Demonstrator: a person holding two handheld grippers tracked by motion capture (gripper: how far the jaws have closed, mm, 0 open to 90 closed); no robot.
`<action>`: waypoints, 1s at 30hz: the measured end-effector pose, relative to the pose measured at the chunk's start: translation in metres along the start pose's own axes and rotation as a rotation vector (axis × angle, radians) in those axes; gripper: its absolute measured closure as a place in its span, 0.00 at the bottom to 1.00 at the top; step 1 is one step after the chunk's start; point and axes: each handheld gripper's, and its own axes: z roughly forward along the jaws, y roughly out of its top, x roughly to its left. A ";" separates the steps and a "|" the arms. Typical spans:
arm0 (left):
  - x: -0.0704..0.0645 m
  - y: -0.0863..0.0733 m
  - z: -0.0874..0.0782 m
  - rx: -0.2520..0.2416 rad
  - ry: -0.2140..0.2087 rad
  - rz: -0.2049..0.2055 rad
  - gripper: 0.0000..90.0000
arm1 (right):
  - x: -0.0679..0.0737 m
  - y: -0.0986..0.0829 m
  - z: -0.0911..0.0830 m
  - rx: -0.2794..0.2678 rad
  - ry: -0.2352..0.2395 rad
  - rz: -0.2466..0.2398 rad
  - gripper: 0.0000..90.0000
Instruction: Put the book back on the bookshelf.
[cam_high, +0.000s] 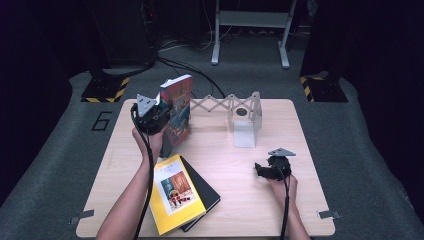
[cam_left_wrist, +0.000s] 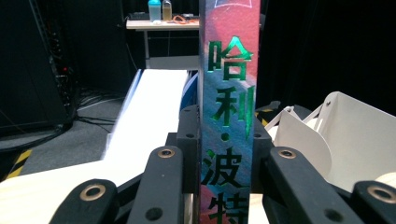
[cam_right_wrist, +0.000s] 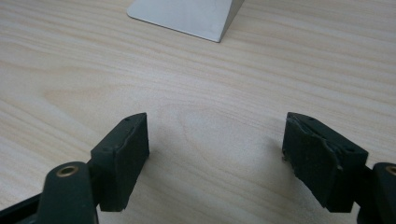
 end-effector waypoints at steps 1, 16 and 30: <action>-0.002 -0.003 0.002 -0.004 0.003 -0.004 0.83 | 0.000 0.000 0.000 0.000 -0.001 -0.001 0.25; -0.008 -0.007 -0.002 0.052 -0.002 0.044 0.83 | 0.000 0.000 0.000 -0.002 -0.003 0.001 0.25; -0.013 -0.011 -0.002 0.032 0.034 0.107 0.83 | 0.000 0.000 0.000 0.000 -0.001 -0.001 0.25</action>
